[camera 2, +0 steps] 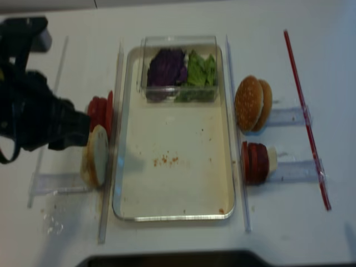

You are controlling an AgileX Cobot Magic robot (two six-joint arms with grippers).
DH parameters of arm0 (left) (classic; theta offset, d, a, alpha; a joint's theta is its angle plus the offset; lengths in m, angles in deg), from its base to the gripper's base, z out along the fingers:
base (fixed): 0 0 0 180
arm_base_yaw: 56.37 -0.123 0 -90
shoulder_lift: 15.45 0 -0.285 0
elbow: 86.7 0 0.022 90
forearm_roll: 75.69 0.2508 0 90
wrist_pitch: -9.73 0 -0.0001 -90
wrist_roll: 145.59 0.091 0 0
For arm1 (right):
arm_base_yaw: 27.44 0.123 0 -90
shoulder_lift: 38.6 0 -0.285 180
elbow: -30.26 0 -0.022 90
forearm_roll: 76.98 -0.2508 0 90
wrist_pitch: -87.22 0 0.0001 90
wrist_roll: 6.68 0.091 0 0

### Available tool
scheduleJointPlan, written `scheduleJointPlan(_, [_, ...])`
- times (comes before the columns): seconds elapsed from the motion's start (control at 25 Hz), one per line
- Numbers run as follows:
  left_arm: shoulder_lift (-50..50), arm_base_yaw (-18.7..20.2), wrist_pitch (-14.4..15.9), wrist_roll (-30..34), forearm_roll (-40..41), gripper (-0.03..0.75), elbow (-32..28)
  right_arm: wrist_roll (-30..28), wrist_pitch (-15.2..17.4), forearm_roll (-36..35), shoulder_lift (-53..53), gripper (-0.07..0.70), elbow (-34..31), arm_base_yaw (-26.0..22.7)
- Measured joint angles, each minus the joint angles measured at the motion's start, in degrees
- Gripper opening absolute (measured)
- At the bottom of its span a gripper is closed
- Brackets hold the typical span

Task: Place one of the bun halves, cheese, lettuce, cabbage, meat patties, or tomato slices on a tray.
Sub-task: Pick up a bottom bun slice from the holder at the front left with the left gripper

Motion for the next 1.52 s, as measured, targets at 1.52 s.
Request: scheduleJointPlan(1.52, [-15.5,4.7,-7.1,-11.3,8.7,0.260,1.8,0.7,0.0,0.4,0.0,0.454,0.0,0.0])
